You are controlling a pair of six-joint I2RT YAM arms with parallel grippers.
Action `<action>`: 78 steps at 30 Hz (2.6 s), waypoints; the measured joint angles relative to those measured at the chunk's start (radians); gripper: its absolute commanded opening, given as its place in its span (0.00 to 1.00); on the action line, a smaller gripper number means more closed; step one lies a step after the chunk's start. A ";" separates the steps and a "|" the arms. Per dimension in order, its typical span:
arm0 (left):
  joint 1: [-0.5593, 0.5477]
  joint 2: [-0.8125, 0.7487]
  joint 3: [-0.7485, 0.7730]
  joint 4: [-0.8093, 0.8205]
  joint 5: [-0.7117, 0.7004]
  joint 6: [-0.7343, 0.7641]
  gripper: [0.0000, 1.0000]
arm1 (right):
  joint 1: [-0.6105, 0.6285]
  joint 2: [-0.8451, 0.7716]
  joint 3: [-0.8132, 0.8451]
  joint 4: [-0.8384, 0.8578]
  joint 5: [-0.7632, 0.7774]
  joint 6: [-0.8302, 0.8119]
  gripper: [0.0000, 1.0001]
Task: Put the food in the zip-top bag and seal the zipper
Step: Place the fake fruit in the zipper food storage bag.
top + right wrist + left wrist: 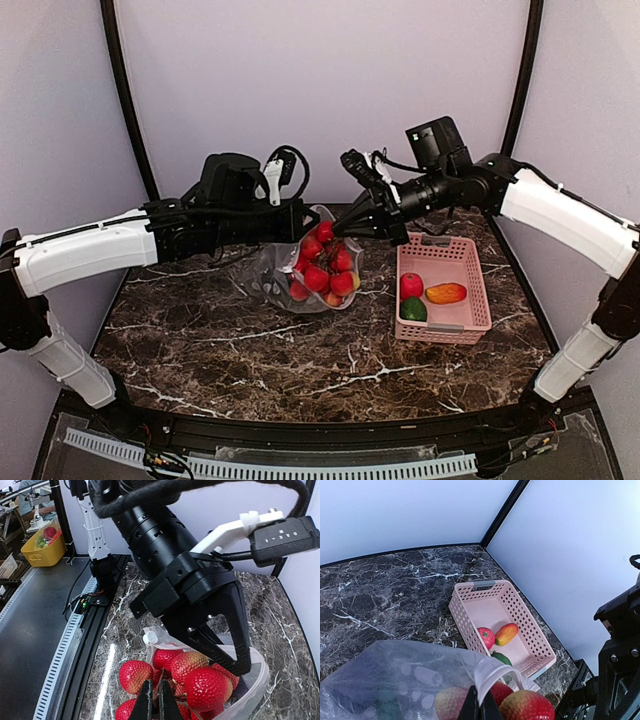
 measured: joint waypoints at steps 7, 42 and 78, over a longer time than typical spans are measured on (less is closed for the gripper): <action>0.000 0.006 -0.005 0.003 -0.003 -0.006 0.01 | 0.017 0.000 0.010 -0.068 -0.022 -0.091 0.00; 0.011 0.023 -0.007 0.016 0.041 0.002 0.01 | 0.026 -0.006 0.066 -0.146 -0.005 -0.184 0.00; 0.061 -0.089 -0.123 0.020 -0.057 -0.022 0.01 | 0.043 -0.074 0.054 -0.165 0.205 -0.180 0.45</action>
